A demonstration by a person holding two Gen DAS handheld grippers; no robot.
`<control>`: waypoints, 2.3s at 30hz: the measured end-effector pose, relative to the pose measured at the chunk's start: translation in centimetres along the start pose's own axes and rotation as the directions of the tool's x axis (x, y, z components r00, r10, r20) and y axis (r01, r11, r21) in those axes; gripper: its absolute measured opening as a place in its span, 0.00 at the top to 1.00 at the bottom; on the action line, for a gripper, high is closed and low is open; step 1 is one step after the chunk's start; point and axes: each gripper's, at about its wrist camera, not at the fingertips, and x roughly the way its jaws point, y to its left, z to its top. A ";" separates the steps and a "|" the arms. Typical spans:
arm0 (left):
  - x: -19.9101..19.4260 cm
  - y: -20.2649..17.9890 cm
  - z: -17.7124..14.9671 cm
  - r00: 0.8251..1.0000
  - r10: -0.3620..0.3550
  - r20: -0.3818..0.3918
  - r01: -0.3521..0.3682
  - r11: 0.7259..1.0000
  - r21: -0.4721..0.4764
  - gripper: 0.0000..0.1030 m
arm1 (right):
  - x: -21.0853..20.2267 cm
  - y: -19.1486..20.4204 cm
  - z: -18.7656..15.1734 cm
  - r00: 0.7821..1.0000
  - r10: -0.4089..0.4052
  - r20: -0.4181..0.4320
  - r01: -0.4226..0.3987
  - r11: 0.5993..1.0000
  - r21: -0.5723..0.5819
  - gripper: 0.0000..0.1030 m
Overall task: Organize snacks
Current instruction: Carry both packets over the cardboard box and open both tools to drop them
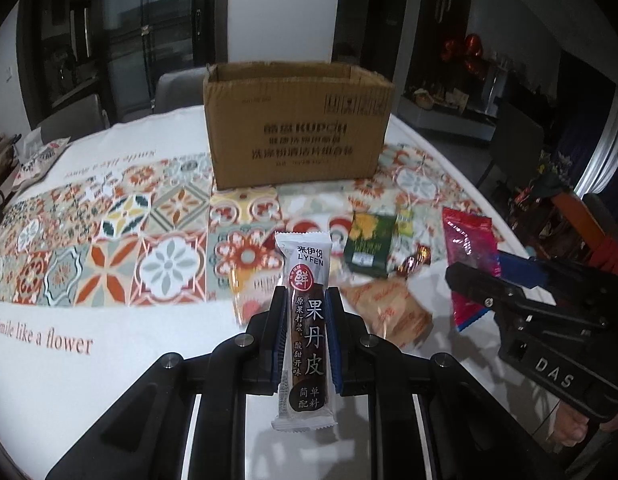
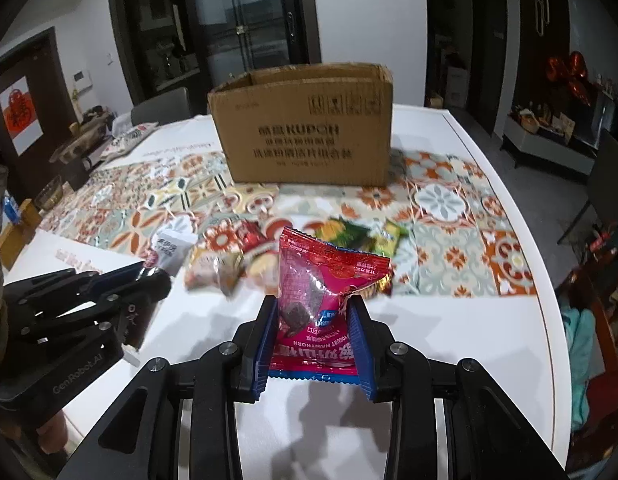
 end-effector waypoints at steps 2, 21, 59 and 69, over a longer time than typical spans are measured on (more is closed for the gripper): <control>-0.2 0.0 0.8 1.000 0.001 0.021 -0.001 1.000 0.004 0.82 | -0.1 0.1 0.5 1.000 0.008 0.010 -0.008 1.000 -0.004 0.65; -0.2 1.1 9.0 0.989 -0.008 0.147 0.002 0.999 0.044 0.82 | 0.3 0.2 8.7 0.987 0.002 0.161 0.006 0.999 -0.050 0.65; 10.2 5.6 24.3 0.998 0.022 0.051 -0.025 0.998 0.061 0.83 | 11.5 -3.4 24.8 0.997 0.018 0.069 -0.018 1.000 0.009 0.65; 10.9 6.0 24.7 0.997 0.050 0.063 -0.054 0.997 0.051 0.59 | 13.0 -3.8 25.2 0.999 0.012 0.051 -0.014 0.999 0.029 0.42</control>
